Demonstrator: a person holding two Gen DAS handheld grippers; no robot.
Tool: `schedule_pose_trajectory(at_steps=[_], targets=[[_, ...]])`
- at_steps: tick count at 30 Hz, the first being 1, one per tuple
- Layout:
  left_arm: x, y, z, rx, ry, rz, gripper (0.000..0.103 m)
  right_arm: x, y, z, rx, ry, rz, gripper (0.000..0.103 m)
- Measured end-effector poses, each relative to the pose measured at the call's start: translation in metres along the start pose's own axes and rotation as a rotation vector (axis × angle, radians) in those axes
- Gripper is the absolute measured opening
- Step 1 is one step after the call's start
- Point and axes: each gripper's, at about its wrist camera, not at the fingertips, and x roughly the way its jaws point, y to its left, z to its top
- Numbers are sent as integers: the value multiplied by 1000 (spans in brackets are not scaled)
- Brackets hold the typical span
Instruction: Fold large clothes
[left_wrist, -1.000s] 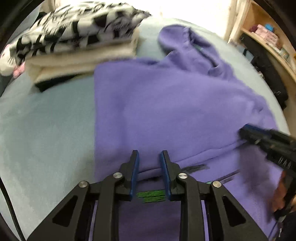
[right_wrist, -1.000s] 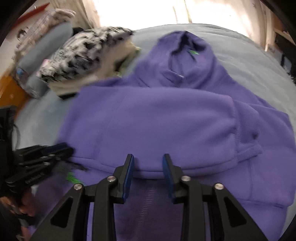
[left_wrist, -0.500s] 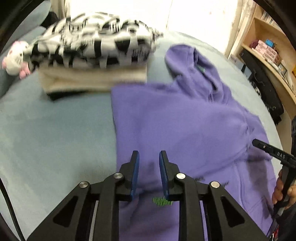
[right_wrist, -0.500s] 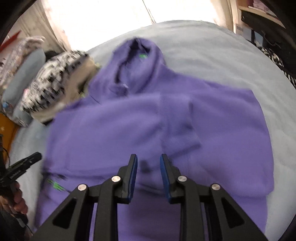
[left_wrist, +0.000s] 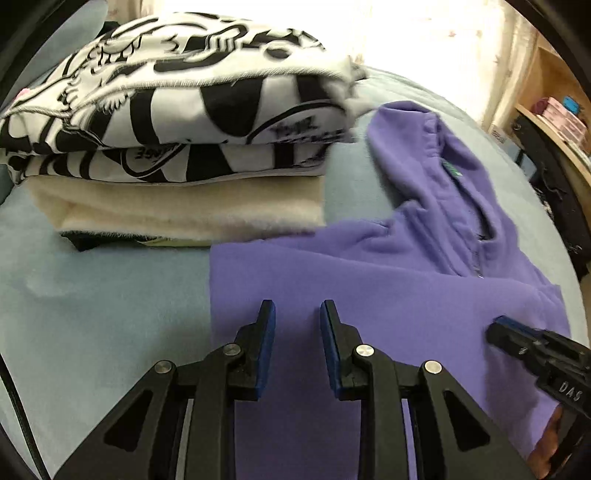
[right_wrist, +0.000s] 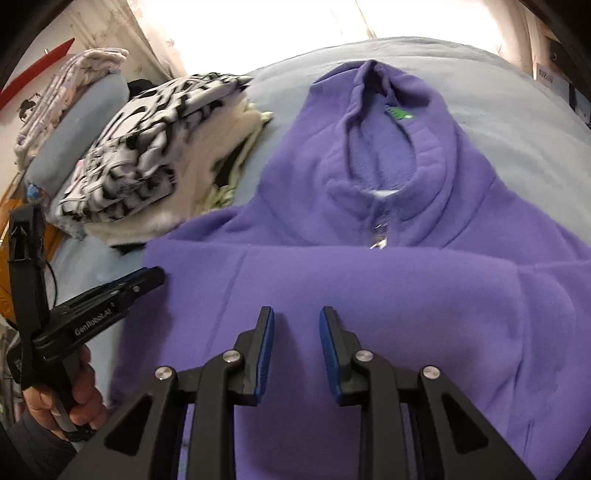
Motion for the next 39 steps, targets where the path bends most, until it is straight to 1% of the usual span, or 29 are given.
schedule_pose_trajectory(at_steps=[2, 5, 6, 7, 8, 9, 10, 12, 14, 17, 20, 23, 26, 31, 32, 33, 36, 39], targets=[[9, 9, 2, -8, -4, 12, 23, -1, -17, 4, 24, -25, -38, 25], [17, 21, 4, -31, -9, -5, 23, -8, -56, 9, 84, -63, -107, 25], [20, 21, 5, -41, -15, -6, 23, -14, -75, 8, 122, -74, -122, 23], [21, 23, 6, -51, -22, -5, 23, -18, -88, 8, 149, -80, -118, 22], [22, 25, 6, -58, -24, -3, 23, -20, -96, 7, 164, -83, -109, 16], [23, 27, 5, -68, -27, -4, 23, -24, -106, 4, 188, -82, -72, 13], [24, 27, 5, -74, -28, -4, 23, -27, -112, 0, 202, -81, -52, 13], [24, 27, 4, -76, -33, 3, 23, -32, -112, -3, 195, -87, -54, 13], [23, 28, 2, -74, -33, 9, 23, -37, -106, -5, 181, -94, -79, 13], [18, 29, 2, -80, -26, 8, 23, -43, -100, -9, 190, -103, -93, 16], [10, 31, 0, -84, -15, 18, 23, -48, -98, -12, 203, -96, -111, 17], [-3, 33, -4, -86, -6, 34, 23, -57, -97, -17, 232, -87, -92, 17], [-20, 34, -12, -94, 10, 39, 23, -74, -91, -26, 244, -91, -81, 17], [-62, 26, -30, -66, 14, 58, 24, -105, -80, -43, 254, -88, -59, 17], [-73, 22, -35, -54, 13, 66, 26, -114, -75, -49, 254, -91, -49, 18], [-85, 19, -41, -43, 8, 67, 28, -122, -71, -54, 251, -93, -47, 20], [-115, 10, -54, -19, -2, 60, 29, -145, -61, -68, 243, -113, -48, 26], [-146, 0, -68, 3, -14, 55, 30, -170, -49, -82, 226, -138, -54, 26]])
